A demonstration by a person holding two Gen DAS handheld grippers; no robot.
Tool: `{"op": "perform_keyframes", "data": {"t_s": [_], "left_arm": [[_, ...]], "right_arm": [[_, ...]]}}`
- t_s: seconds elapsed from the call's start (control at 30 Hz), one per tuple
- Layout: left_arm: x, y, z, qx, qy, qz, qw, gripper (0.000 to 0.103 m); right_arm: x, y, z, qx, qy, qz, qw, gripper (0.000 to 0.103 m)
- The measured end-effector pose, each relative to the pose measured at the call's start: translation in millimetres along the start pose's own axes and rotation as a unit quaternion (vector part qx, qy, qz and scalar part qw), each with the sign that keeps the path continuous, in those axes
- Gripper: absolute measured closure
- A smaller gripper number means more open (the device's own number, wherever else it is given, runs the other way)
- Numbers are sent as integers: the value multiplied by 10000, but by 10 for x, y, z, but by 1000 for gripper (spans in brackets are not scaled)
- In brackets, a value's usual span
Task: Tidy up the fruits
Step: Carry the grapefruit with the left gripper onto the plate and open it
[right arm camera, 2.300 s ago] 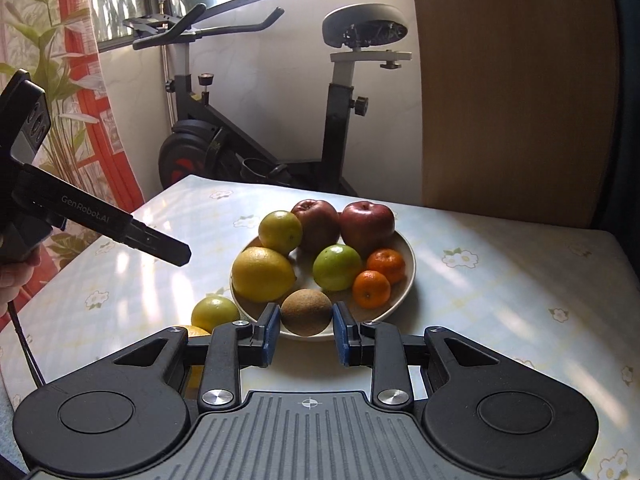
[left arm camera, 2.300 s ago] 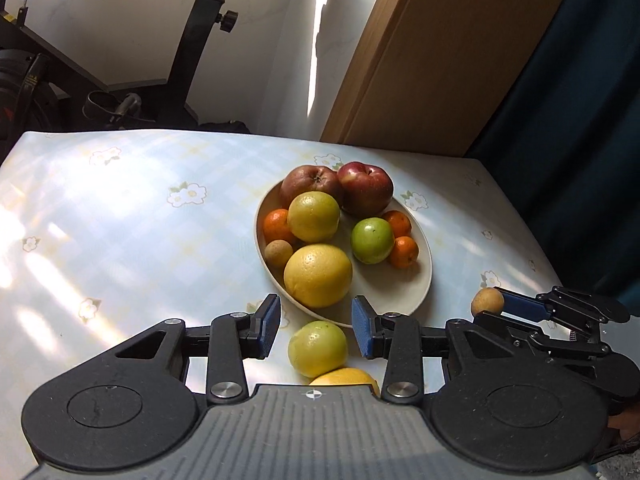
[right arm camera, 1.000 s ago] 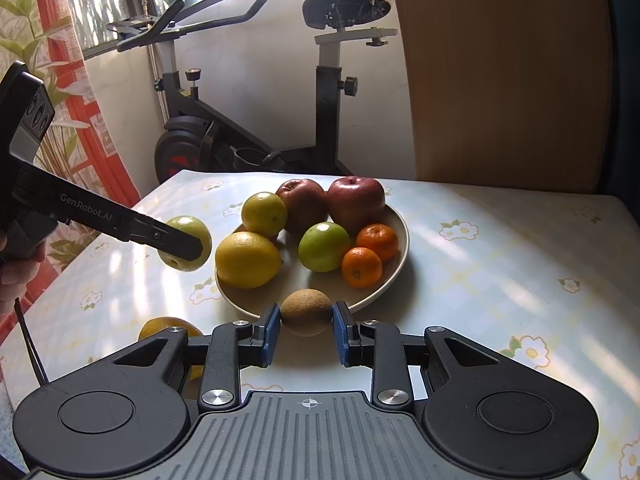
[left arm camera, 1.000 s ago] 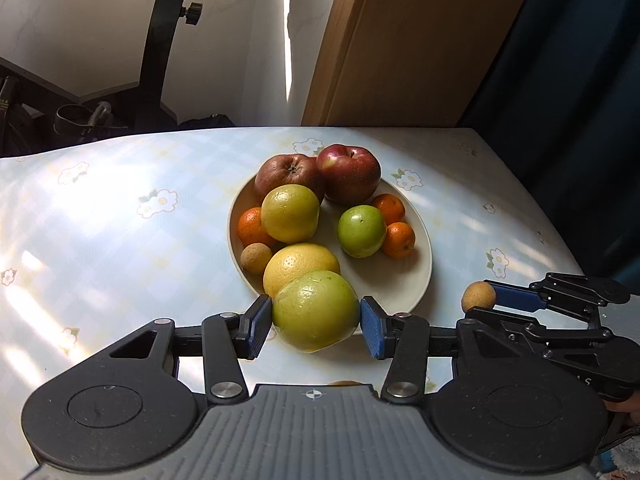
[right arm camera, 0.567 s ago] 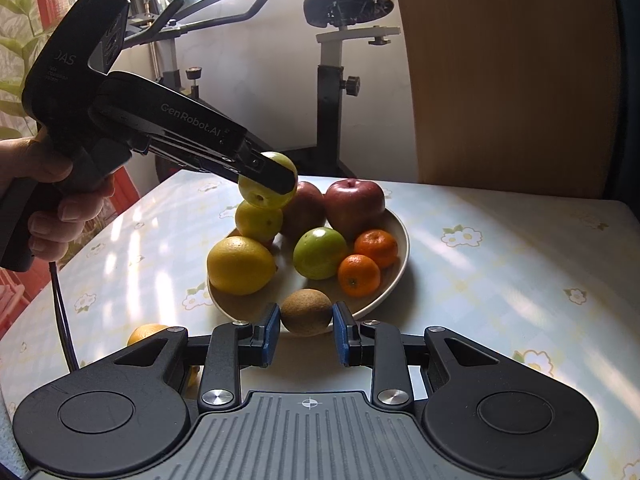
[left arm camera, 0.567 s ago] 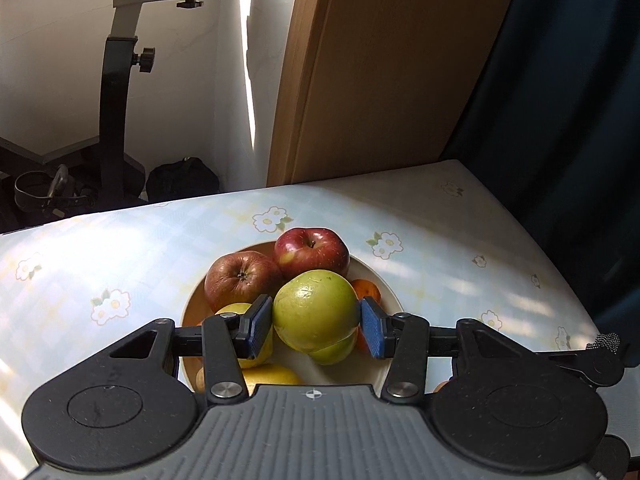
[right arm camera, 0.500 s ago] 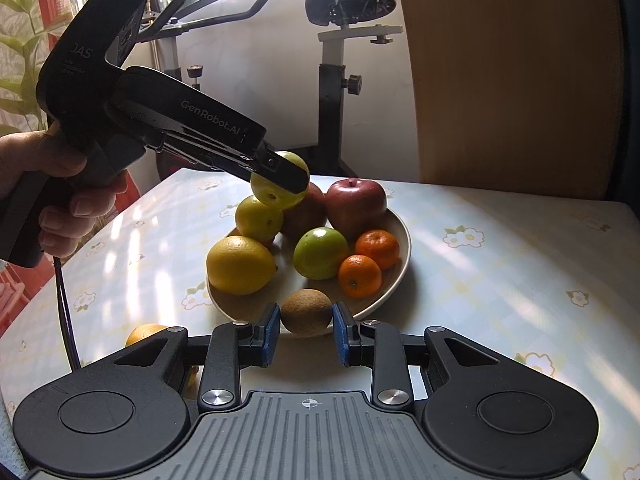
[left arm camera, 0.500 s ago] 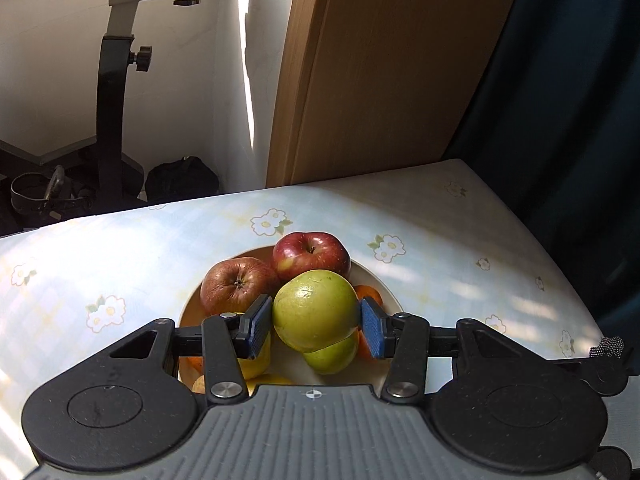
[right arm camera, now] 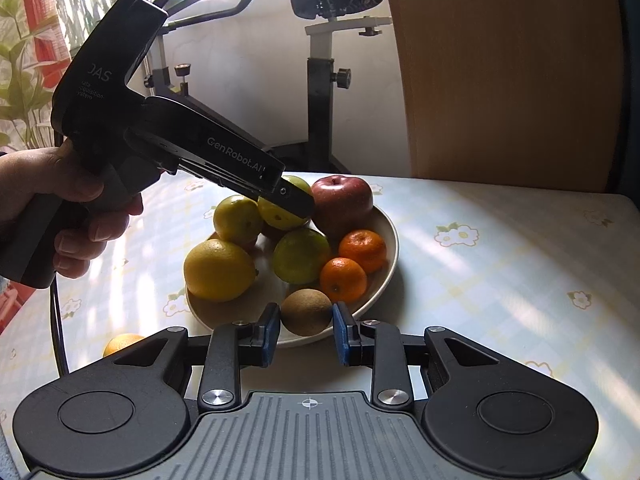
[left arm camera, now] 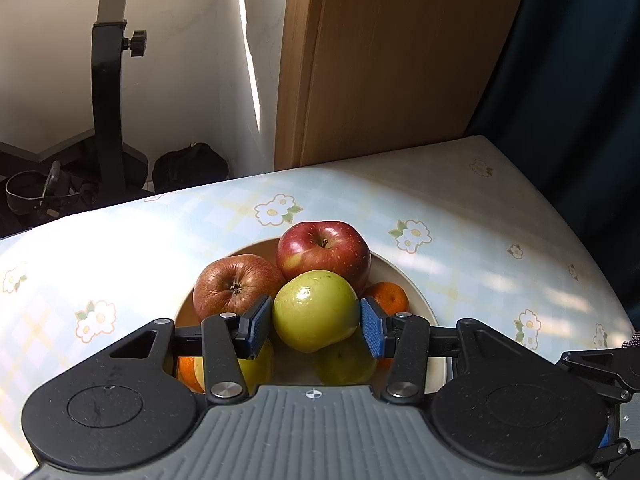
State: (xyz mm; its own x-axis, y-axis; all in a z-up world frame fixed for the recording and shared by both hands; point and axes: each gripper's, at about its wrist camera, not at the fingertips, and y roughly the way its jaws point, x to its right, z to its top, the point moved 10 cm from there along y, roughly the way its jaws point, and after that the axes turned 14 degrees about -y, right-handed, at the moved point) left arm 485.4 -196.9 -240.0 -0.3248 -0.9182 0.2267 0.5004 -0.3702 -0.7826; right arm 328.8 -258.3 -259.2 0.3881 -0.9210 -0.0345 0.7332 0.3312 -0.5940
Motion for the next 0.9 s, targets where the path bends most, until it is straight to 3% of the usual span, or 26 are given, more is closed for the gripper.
{"op": "perform_keyframes", "data": {"t_s": [0.47, 0.73, 0.9], "left_arm": [[-120, -303, 64, 352, -262, -239, 9988, 51], [-372, -517, 76, 650, -580, -155, 9961, 51], [-497, -557, 53, 680, -756, -127, 9947, 51]], "right_arm": [[9, 244, 257, 2, -353, -109, 9993, 77], [210, 488, 481, -54, -584, -584, 9966, 77], [220, 641, 484, -245, -680, -605, 9955, 77]]}}
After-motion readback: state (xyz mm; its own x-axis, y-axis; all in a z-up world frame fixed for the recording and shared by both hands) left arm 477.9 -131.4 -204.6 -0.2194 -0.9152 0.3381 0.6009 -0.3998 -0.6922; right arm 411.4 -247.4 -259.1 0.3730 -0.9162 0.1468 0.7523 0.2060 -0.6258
